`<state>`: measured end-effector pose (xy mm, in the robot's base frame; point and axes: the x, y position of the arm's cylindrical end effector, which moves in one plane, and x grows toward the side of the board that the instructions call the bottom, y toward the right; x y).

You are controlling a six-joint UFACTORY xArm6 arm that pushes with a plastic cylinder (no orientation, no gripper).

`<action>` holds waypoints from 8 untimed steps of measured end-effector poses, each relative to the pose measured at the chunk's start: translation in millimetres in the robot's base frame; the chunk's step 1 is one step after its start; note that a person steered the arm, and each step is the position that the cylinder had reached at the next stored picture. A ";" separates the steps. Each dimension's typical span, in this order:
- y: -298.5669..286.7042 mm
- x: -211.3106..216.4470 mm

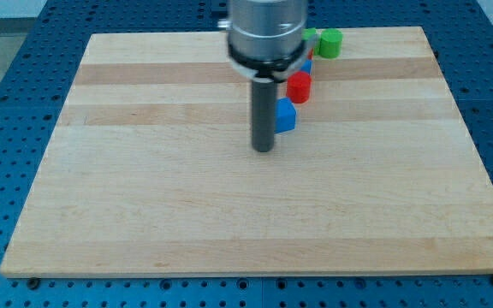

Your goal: Place the cube below the red circle

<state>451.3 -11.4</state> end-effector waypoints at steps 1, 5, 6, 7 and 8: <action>-45.9 -12.4; -10.3 -46.2; 25.0 -57.9; 40.3 -60.8; 27.7 -59.7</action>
<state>391.7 16.4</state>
